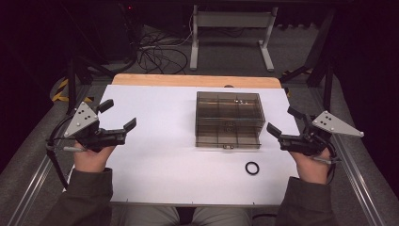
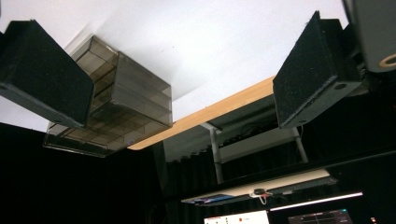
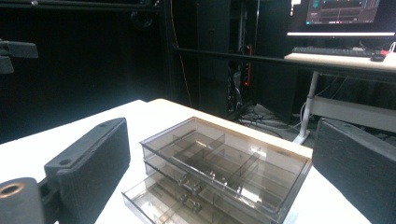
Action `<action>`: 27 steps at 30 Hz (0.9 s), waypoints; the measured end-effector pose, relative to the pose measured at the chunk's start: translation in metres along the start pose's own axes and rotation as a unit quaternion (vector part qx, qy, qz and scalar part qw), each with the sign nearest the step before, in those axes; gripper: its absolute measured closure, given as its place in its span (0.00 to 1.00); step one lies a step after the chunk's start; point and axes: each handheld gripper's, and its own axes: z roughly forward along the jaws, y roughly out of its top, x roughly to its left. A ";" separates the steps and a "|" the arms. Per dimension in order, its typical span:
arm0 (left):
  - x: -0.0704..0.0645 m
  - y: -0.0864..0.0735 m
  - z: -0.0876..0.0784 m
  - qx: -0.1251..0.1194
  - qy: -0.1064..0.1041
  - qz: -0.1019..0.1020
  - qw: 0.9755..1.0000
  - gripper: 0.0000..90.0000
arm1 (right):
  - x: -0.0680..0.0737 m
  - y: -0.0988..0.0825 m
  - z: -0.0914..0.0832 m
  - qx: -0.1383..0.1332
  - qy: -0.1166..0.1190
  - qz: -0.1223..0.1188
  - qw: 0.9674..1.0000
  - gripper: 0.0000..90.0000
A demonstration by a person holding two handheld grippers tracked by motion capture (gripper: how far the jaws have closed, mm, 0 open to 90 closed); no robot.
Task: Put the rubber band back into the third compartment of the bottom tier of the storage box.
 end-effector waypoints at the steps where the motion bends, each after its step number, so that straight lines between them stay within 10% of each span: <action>1: 0.000 0.000 0.000 0.000 0.000 0.000 1.000 0.07 | 0.000 0.000 0.000 0.005 -0.001 -0.001 1.000 0.08; 13: 0.001 0.001 -0.003 -0.002 -0.001 -0.001 1.000 0.07 | -0.009 -0.020 0.011 0.120 -0.022 0.008 0.992 0.24; 27: 0.000 0.002 -0.004 0.001 0.002 0.011 1.000 0.07 | -0.012 -0.042 0.009 0.154 -0.055 0.027 0.986 0.34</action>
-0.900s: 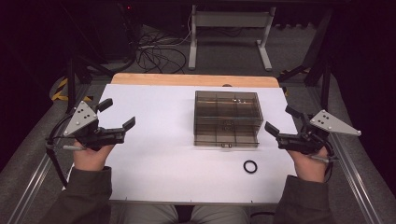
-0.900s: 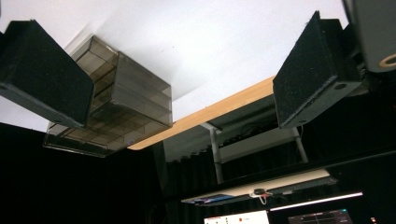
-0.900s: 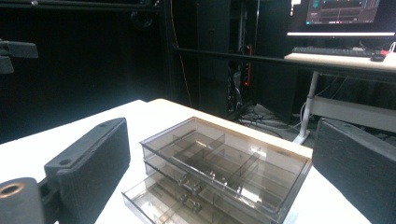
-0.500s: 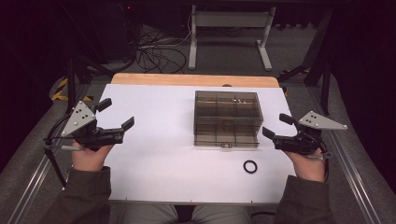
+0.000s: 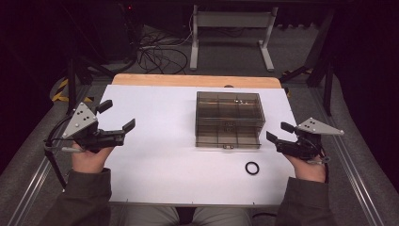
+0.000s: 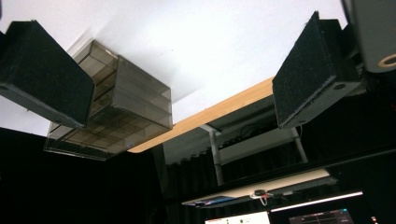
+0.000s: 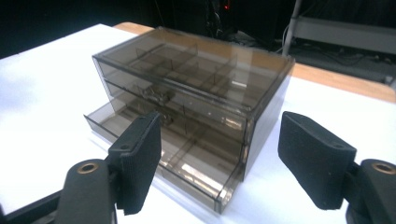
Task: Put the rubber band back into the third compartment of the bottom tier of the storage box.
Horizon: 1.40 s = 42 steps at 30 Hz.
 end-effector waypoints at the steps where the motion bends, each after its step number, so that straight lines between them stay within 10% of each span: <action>1: 0.000 0.000 0.000 0.000 0.000 0.000 1.000 0.07 | 0.000 -0.002 0.001 -0.001 -0.001 0.003 1.000 0.34; 16: -0.001 0.000 0.000 -0.001 -0.003 -0.001 1.000 0.07 | -0.002 -0.032 0.006 0.012 -0.025 0.024 0.999 0.38; 42: -0.004 0.001 0.001 0.004 -0.008 0.002 1.000 0.08 | 0.005 -0.059 0.027 0.083 0.023 0.022 0.996 0.58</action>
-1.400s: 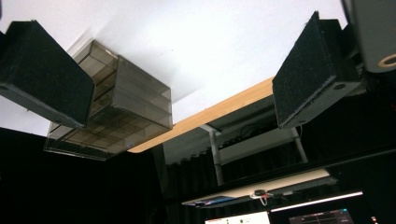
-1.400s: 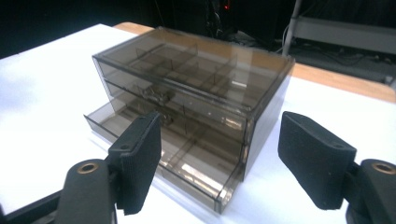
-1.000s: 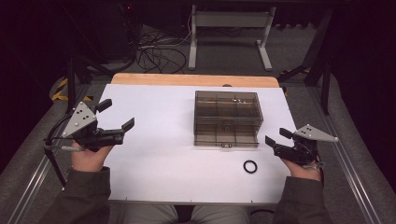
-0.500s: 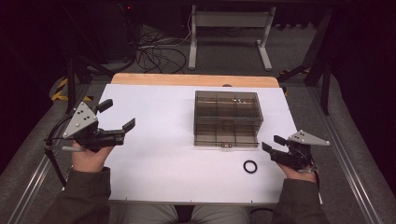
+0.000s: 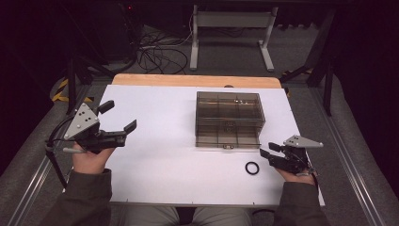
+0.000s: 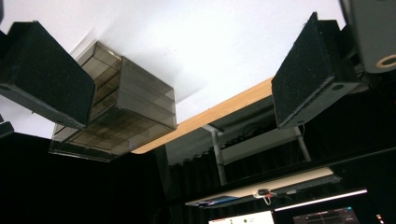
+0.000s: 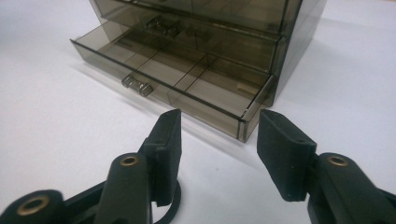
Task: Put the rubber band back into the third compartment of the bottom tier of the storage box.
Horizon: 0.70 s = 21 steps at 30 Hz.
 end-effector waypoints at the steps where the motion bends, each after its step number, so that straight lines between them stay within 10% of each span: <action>1: 0.000 0.000 0.000 -0.001 0.001 0.001 1.000 0.08 | 0.000 -0.001 0.001 0.003 0.003 -0.004 1.000 0.59; 21: 0.000 -0.001 0.001 0.004 -0.001 0.002 1.000 0.08 | 0.005 -0.011 0.019 0.076 0.055 -0.040 0.995 0.74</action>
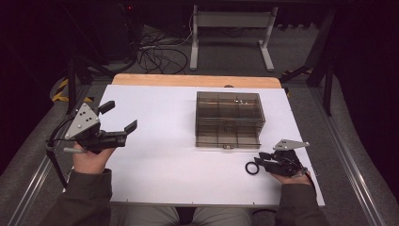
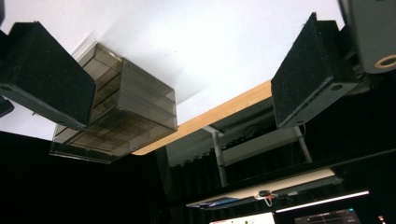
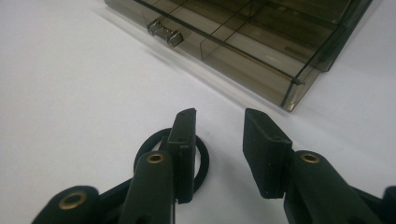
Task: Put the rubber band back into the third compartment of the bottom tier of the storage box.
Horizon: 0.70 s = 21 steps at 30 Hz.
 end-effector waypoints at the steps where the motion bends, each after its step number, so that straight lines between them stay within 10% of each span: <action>1: 0.000 0.000 0.000 0.000 0.000 0.000 1.000 0.08 | 0.000 0.000 0.001 0.002 -0.001 -0.003 1.000 0.75; 21: 0.000 -0.001 0.003 0.003 0.000 0.002 1.000 0.09 | 0.004 -0.003 0.012 0.042 -0.010 -0.042 0.998 0.88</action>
